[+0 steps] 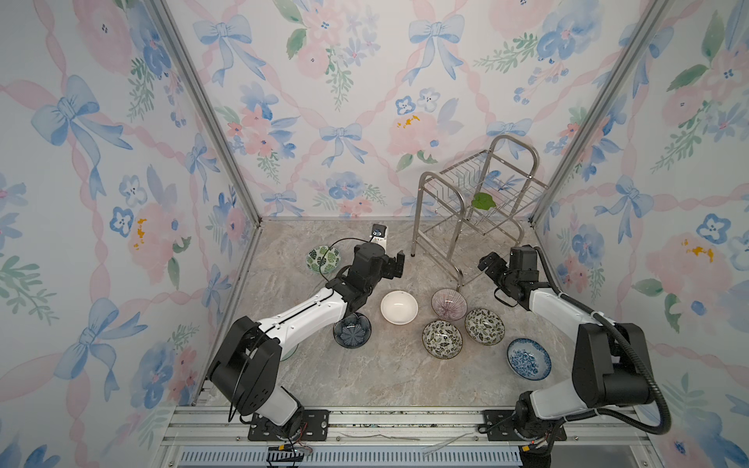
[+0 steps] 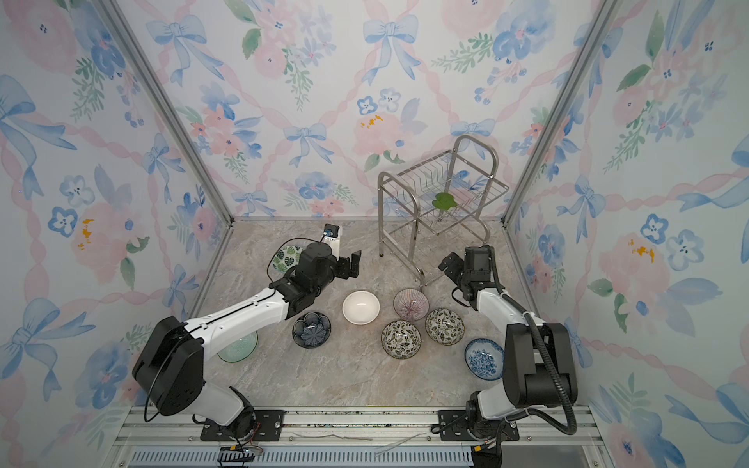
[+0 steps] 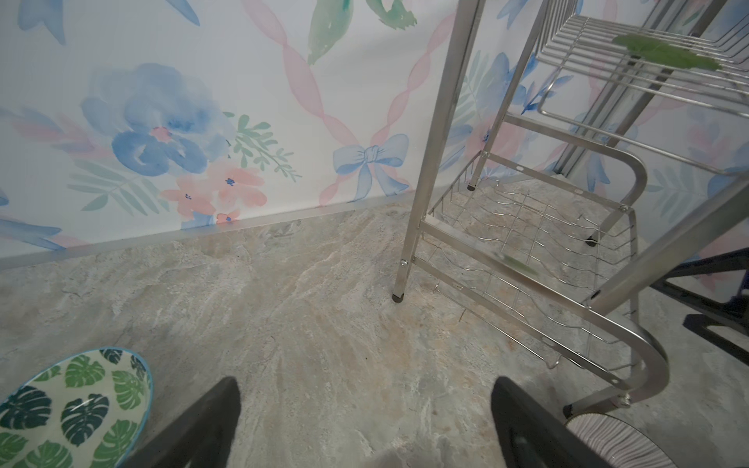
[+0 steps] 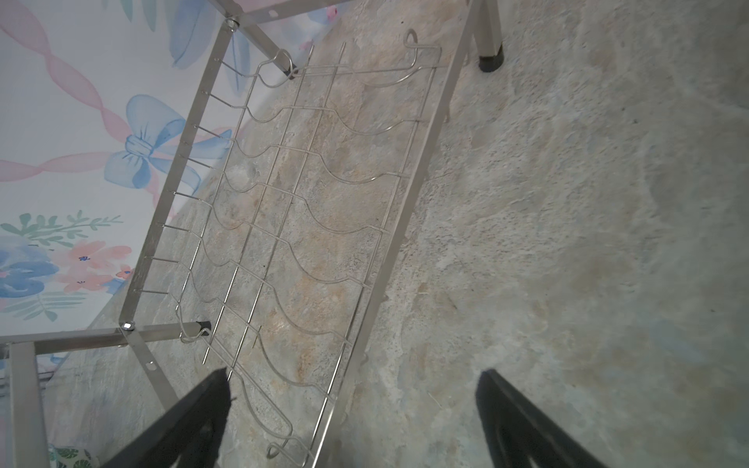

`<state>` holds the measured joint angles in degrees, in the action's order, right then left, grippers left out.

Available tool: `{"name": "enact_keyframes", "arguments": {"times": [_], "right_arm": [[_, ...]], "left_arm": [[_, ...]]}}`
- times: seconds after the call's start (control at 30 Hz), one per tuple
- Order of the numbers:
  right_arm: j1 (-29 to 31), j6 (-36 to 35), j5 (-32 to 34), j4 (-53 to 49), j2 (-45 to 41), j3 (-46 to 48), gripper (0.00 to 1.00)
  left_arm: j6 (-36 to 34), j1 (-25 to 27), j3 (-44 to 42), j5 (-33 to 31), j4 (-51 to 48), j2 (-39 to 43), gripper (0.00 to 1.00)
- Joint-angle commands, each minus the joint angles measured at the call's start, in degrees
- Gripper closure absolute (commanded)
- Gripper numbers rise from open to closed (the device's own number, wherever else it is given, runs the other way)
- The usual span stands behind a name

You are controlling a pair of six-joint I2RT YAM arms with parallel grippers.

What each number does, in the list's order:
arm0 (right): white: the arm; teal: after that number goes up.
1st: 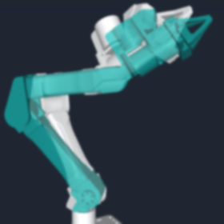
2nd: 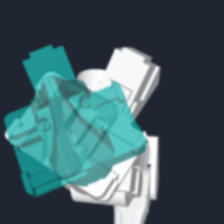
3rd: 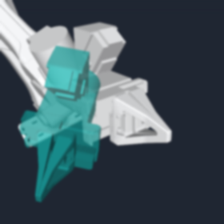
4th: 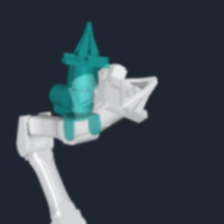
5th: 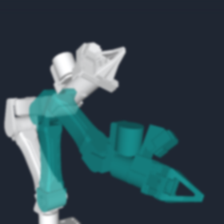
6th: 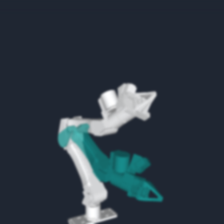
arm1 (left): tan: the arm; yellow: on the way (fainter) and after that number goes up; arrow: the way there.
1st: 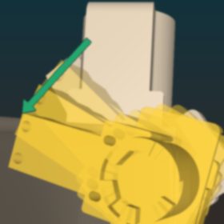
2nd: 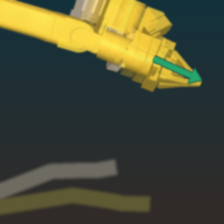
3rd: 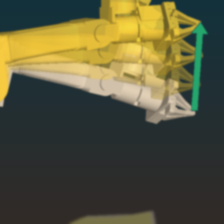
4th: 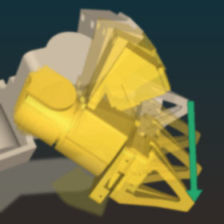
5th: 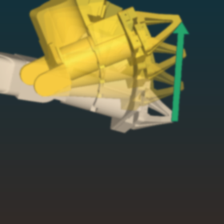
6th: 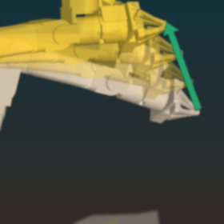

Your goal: Load the bowls into the dish rack

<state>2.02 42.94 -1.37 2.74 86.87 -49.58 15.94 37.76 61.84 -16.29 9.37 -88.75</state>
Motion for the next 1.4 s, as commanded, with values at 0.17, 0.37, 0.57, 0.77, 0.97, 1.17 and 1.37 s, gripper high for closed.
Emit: {"name": "enact_keyframes", "arguments": {"times": [0.17, 0.37, 0.57, 0.77, 0.97, 1.17, 1.37], "right_arm": [[1.04, 2.63, -7.08, 1.39, 5.1, -2.56, 0.02], [4.54, 3.52, -7.83, 3.2, 7.61, -4.15, 0.02], [9.17, 5.47, -6.12, 3.81, 8.36, -5.95, 0.02], [13.44, 8.54, -4.98, 4.27, 11.08, -8.71, 0.02], [19.34, 11.85, -2.57, 5.35, 14.32, -11.93, 0.02], [24.13, 12.05, -2.14, 3.51, 17.85, -16.93, 0.02], [24.62, 10.82, -1.68, 3.0, 15.59, -14.85, 0.03]], "left_arm": [[8.06, 3.73, 3.61, 2.15, -7.98, -2.57, 0.02], [10.55, 5.15, 2.81, 6.02, -7.01, -1.3, 0.02], [11.63, 5.05, -0.45, 4.2, -7.24, 2.63, 0.02], [10.48, 4.96, -1.51, 0.79, -7.75, 6.69, 0.02], [11.53, 3.15, -0.54, -1.19, -13.3, 7.35, 0.02], [16.27, -3.4, -4.47, 2.38, -13.67, 10.81, 0.02], [14.78, -6.0, -4.67, 5.04, -13.64, 10.87, 0.02]]}}
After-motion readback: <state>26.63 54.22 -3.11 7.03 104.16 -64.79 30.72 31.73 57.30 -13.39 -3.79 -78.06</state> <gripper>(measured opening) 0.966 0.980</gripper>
